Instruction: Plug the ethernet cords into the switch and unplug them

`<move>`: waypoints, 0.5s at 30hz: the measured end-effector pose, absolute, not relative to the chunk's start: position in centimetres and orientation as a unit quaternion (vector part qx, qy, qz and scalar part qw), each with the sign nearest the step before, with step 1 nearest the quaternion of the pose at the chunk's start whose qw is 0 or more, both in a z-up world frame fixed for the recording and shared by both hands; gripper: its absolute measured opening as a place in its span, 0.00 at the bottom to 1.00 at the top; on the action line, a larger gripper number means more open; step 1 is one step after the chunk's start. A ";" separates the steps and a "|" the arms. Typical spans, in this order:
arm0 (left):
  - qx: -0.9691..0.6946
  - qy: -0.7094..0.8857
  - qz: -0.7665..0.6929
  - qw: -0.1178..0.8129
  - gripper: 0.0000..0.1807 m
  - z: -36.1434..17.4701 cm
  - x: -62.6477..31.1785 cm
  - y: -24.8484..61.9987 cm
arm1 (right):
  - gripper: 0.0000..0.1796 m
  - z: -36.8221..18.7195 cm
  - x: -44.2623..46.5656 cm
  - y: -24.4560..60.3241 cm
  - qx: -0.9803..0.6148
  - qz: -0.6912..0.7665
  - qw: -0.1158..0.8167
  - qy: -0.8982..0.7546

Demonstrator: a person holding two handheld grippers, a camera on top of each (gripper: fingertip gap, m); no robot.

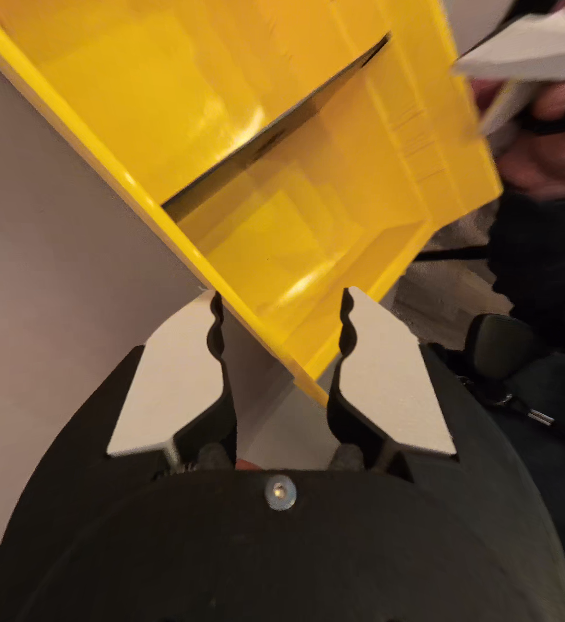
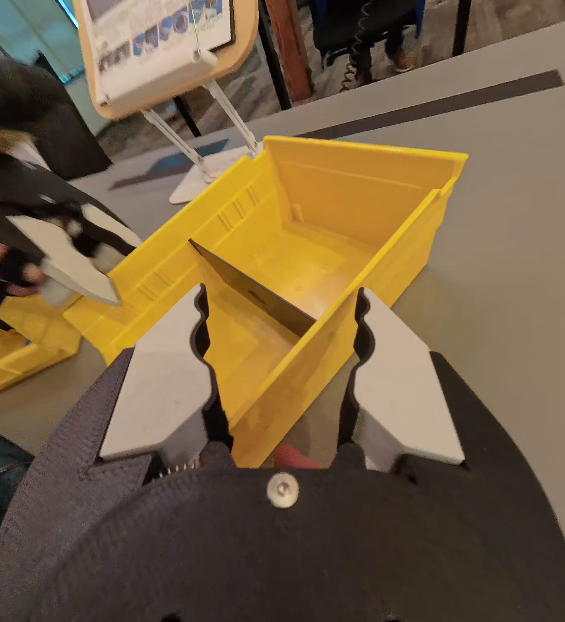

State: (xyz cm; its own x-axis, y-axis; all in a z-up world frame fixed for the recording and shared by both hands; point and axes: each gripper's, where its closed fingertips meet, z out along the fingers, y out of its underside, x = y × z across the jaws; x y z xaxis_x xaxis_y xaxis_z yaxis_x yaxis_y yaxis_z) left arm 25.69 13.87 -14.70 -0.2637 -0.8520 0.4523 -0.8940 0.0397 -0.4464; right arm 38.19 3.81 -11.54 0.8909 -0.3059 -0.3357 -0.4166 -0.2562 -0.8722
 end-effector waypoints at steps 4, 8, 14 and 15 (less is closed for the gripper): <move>0.606 -0.711 0.353 -0.039 0.40 -10.1 21.7 16.0 | 0.49 -12.2 38.5 4.4 -0.827 -0.033 0.524 0.201; 0.654 -0.666 0.328 -0.148 0.42 -6.5 14.0 21.4 | 0.45 -14.3 39.7 4.8 -0.863 -0.107 0.461 0.176; 0.804 -0.545 0.091 -0.221 0.41 -10.0 -5.8 32.0 | 0.37 -14.9 41.3 4.7 -0.887 -0.137 0.411 0.160; 0.823 -0.530 0.073 -0.192 0.43 -11.4 -8.6 31.8 | 0.37 -14.9 41.4 4.7 -0.891 -0.134 0.405 0.155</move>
